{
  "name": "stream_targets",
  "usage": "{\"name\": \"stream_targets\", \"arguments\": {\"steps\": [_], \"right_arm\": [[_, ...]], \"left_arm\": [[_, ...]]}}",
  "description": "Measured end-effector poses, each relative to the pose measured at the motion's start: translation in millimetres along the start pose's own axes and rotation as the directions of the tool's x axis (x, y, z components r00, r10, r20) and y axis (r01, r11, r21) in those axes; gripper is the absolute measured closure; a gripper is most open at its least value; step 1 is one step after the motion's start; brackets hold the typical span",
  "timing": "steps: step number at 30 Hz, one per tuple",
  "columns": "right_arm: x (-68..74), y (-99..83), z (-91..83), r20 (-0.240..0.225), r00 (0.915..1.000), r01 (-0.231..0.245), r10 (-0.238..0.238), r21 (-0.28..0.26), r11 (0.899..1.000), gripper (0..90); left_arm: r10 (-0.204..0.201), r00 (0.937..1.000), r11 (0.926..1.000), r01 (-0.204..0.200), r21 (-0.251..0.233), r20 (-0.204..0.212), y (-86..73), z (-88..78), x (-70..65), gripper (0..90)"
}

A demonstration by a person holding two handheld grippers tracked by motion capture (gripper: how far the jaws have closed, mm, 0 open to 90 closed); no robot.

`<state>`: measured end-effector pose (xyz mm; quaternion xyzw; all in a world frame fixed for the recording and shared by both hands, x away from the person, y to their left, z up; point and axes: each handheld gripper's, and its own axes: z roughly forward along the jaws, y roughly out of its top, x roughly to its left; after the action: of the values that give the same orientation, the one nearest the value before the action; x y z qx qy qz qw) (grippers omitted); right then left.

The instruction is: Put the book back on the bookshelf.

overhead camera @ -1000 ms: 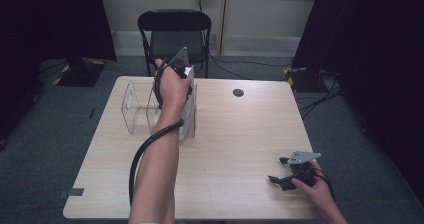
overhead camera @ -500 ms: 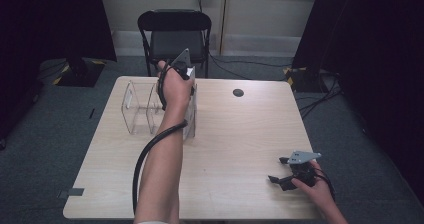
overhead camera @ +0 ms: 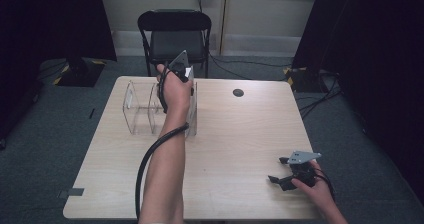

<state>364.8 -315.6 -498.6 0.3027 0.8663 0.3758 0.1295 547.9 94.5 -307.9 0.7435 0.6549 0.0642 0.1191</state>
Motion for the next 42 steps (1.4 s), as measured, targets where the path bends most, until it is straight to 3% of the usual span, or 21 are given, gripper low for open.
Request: {"name": "stream_targets", "arguments": {"steps": [2, 10, 25, 42], "right_arm": [[0.0, 0.0, 0.0, -0.001, 1.0000, -0.001, 0.001, 0.000, 1.000, 12.5], [0.1, 0.0, 0.0, -0.001, 1.0000, -0.001, 0.001, 0.000, 1.000, 12.5], [0.2, 0.0, 0.0, -0.001, 1.0000, 0.000, 0.000, -0.001, 1.000, 12.5], [0.5, -0.1, -0.1, -0.001, 1.0000, -0.001, 0.001, -0.001, 1.000, 12.5]], "left_arm": [[0.006, 1.0000, 0.9997, -0.006, 0.023, 0.001, -2.1, 1.9, 0.8, 51.9], [0.008, 0.9999, 0.9999, -0.008, 0.012, 0.007, -4.0, 2.0, 2.2, 51.1], [0.021, 0.9996, 0.9982, -0.022, 0.056, 0.021, -6.0, 0.1, -2.1, 47.2], [0.035, 0.9983, 0.9981, -0.037, 0.050, 0.046, -11.2, -3.0, -3.3, 45.3]]}}
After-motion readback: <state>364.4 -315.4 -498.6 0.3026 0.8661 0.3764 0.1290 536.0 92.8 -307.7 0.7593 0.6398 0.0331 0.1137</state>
